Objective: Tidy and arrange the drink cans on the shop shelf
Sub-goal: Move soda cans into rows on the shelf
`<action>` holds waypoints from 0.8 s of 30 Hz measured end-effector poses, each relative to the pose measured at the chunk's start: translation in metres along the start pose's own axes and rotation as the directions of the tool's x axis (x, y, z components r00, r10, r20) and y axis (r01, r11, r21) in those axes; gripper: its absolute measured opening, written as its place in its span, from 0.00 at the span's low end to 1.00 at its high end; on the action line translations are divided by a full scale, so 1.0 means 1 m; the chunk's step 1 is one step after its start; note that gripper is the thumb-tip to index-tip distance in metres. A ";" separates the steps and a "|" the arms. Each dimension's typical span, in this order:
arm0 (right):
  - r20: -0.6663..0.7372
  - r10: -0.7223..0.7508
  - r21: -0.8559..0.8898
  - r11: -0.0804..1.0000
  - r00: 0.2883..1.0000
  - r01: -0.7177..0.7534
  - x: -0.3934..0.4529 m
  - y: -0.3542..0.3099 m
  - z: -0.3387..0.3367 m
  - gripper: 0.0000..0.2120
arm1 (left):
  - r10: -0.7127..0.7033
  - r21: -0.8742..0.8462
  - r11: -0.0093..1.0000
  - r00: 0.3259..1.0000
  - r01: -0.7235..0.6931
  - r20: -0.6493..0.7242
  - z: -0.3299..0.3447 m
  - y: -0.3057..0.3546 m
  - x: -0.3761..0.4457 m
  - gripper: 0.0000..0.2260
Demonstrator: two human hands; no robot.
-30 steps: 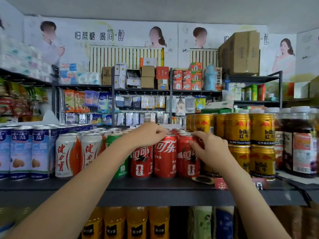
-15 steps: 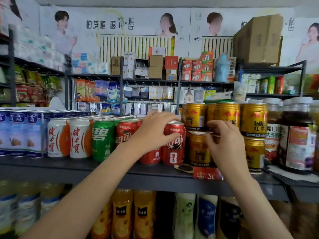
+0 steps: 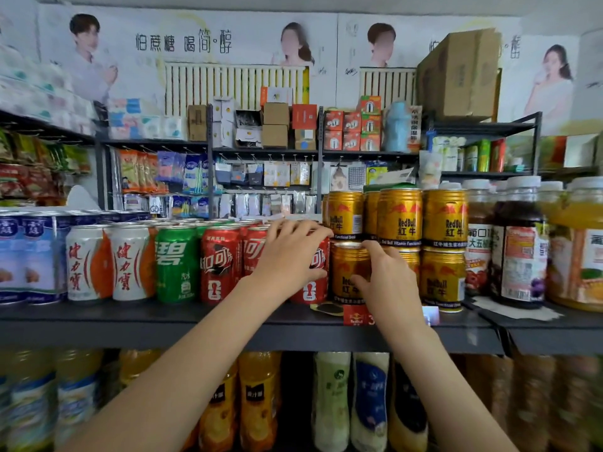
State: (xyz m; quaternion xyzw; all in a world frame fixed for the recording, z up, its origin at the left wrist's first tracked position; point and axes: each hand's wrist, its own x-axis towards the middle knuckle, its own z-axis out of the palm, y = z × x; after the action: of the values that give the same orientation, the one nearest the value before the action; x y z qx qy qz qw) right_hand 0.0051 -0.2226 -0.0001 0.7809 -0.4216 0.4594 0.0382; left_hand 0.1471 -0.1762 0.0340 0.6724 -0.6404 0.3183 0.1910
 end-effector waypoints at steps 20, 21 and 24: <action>-0.110 -0.064 -0.244 0.969 0.992 0.036 0.063 0.039 -0.054 0.32 | -0.272 -0.437 0.828 0.933 0.352 0.235 -0.014 0.032 0.100 0.38; -0.106 -0.069 -0.250 0.967 0.992 0.040 0.064 0.039 -0.054 0.33 | -0.286 -0.432 0.820 0.923 0.375 0.257 -0.010 0.032 0.104 0.38; -0.084 -0.081 -0.277 0.959 0.993 0.055 0.066 0.040 -0.052 0.34 | -0.325 -0.443 0.787 0.899 0.429 0.292 0.001 0.031 0.111 0.35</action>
State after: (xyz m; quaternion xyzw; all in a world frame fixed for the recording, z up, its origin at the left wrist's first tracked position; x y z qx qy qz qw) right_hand -0.0436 -0.2655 0.0662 0.7596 -0.4518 0.4312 0.1817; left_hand 0.1141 -0.2621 0.1028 0.7433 -0.5681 0.0285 0.3520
